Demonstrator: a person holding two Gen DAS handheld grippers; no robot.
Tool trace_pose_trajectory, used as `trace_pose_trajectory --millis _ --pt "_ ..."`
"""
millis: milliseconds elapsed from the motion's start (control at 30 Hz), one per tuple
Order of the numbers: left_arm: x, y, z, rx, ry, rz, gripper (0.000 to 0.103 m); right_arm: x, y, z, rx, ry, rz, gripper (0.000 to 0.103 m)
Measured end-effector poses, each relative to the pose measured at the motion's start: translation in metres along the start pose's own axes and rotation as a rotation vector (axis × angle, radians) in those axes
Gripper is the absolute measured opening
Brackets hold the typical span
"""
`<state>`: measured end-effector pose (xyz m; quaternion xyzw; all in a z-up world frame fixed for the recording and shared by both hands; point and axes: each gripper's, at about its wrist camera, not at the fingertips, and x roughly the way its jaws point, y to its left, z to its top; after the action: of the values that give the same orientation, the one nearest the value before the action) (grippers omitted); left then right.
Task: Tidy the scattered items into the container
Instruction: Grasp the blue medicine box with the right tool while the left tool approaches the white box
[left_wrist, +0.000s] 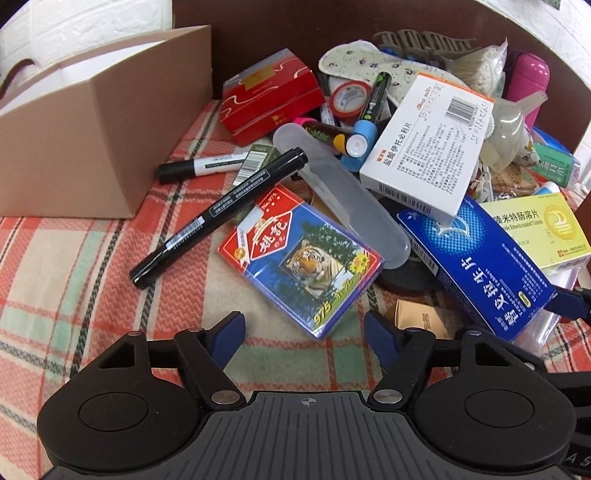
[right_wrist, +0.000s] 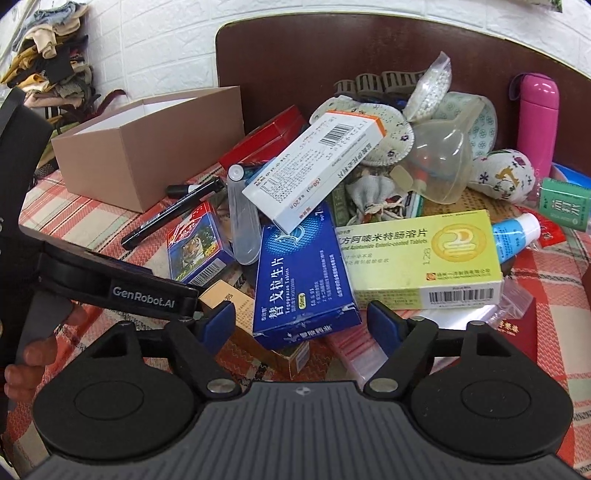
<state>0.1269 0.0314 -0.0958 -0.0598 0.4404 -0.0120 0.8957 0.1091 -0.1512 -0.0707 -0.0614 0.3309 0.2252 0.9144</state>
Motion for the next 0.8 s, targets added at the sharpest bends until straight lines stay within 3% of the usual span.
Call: trace_pose_trajectory --millis 200,267,433,733,800 --pt "0.005 -0.002 0.005 0.02 -0.003 0.006 0.074 0.006 0.0 0.001 0.02 0.0 0.001 0.071" --pt "0.007 -0.003 0.007 0.029 -0.003 0.007 0.06 0.006 -0.001 0.002 0.032 0.003 0.003 0.063" --pt "0.005 -0.001 0.008 0.007 0.003 -0.003 0.05 0.002 0.0 0.002 0.043 0.015 0.008 0.063" --pt "-0.014 0.01 -0.008 -0.049 0.019 -0.033 0.001 -0.02 0.003 -0.003 0.049 -0.001 0.038 0.063" --pt "-0.018 0.014 -0.012 -0.066 0.023 -0.049 0.0 -0.025 0.005 -0.005 0.048 -0.003 0.046 0.063"
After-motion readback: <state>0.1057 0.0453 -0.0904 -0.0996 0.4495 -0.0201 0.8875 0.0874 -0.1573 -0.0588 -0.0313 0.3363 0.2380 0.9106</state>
